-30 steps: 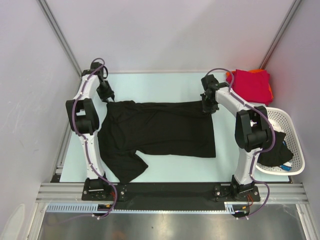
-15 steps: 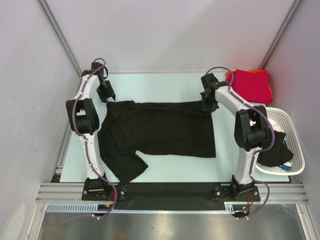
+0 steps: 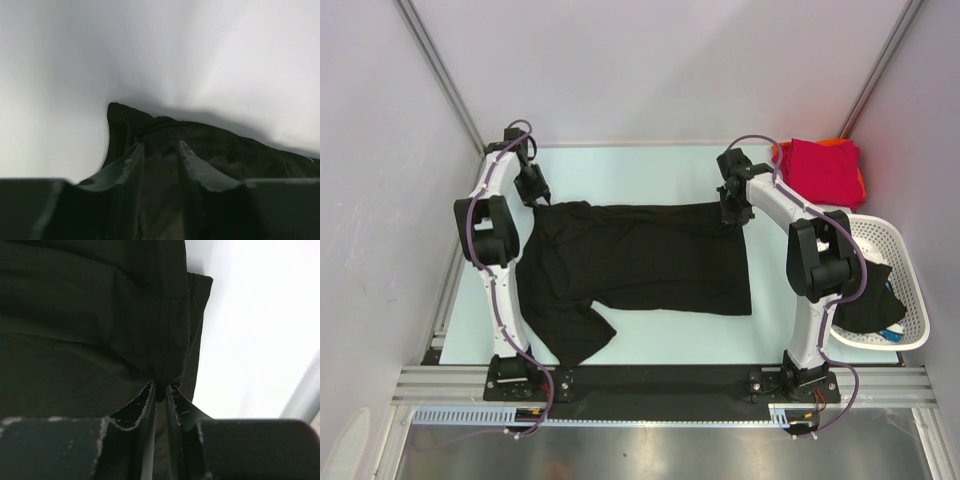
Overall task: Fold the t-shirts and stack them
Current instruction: Fold the flattened tshirt in 1/3 of the way
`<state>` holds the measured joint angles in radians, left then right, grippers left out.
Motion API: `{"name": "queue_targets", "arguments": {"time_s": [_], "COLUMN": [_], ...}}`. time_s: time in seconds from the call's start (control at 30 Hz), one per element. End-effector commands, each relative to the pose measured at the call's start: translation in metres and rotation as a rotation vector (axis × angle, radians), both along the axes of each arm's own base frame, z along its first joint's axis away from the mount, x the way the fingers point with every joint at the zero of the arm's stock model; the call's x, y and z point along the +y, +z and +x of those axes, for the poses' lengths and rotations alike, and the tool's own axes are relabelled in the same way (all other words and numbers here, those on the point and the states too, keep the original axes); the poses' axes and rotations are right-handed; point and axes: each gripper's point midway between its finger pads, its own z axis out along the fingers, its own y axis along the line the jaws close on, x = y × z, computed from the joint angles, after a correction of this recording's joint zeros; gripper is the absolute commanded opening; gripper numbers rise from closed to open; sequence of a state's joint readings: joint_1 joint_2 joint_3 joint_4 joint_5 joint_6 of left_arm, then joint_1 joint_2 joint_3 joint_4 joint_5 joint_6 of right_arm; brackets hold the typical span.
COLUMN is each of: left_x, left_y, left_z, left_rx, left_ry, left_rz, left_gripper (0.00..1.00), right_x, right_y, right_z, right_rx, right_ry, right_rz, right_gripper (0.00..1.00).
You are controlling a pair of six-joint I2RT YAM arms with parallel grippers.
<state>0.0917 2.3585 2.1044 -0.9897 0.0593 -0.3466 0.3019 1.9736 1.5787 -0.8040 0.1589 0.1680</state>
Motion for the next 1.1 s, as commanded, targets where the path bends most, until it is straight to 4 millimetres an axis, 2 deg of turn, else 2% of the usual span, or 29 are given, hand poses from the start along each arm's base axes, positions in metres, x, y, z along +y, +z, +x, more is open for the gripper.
{"name": "queue_targets", "arguments": {"time_s": [0.0,0.13,0.17,0.23,0.27,0.3,0.43,0.53,0.57,0.63,0.73,0.83,0.9,0.93,1.07], "left_x": [0.006,0.009,0.008,0.008,0.006,0.005,0.007,0.005,0.002,-0.002,-0.008,-0.013,-0.011,-0.013,-0.019], "left_y": [0.006,0.011,0.009,0.007,0.005,0.006,0.020,0.042,0.055,0.068,0.084,0.084,0.079,0.075,0.062], "left_z": [0.007,0.006,0.006,0.007,0.007,0.007,0.009,0.009,0.006,0.003,-0.016,-0.039,-0.053,-0.067,-0.103], "left_rx": [-0.023,-0.031,-0.031,-0.028,-0.025,-0.028,-0.058,-0.104,-0.126,-0.155,-0.170,-0.143,-0.110,-0.078,0.017], "left_ry": [-0.005,-0.007,-0.007,-0.008,-0.012,-0.011,-0.008,-0.021,-0.027,-0.042,-0.073,-0.106,-0.121,-0.132,-0.137], "left_rz": [0.011,0.022,0.013,0.005,-0.007,-0.008,0.002,-0.003,-0.011,-0.028,-0.047,-0.055,-0.042,-0.048,-0.064], "left_gripper": [0.48,0.49,0.35,0.17,0.04,0.00,0.00,0.00,0.00,0.00,0.00,0.00,0.00,0.00,0.00], "right_x": [0.000,0.002,0.002,0.003,0.003,0.003,0.003,0.004,0.004,0.004,0.005,0.005,0.006,0.005,0.006], "right_y": [0.010,0.009,0.009,0.008,0.008,0.008,0.009,0.008,0.008,0.008,0.008,0.009,0.008,0.008,0.007], "right_z": [0.009,0.010,0.011,0.011,0.011,0.012,0.011,0.011,0.011,0.011,0.012,0.013,0.013,0.013,0.013], "right_rx": [-0.028,-0.030,-0.032,-0.029,-0.029,-0.030,-0.033,-0.030,-0.030,-0.030,-0.030,-0.031,-0.028,-0.030,-0.025], "right_ry": [-0.016,-0.017,-0.019,-0.016,-0.017,-0.016,-0.017,-0.017,-0.015,-0.014,-0.012,-0.005,-0.004,-0.005,-0.002], "right_rz": [-0.010,-0.007,-0.003,-0.005,-0.005,-0.003,-0.005,-0.002,-0.002,-0.003,-0.007,-0.005,-0.006,-0.006,-0.008], "right_gripper": [0.17,0.17,0.17,0.17,0.17,0.17,0.17,0.17,0.17,0.17,0.17,0.17,0.17,0.17,0.18]}}
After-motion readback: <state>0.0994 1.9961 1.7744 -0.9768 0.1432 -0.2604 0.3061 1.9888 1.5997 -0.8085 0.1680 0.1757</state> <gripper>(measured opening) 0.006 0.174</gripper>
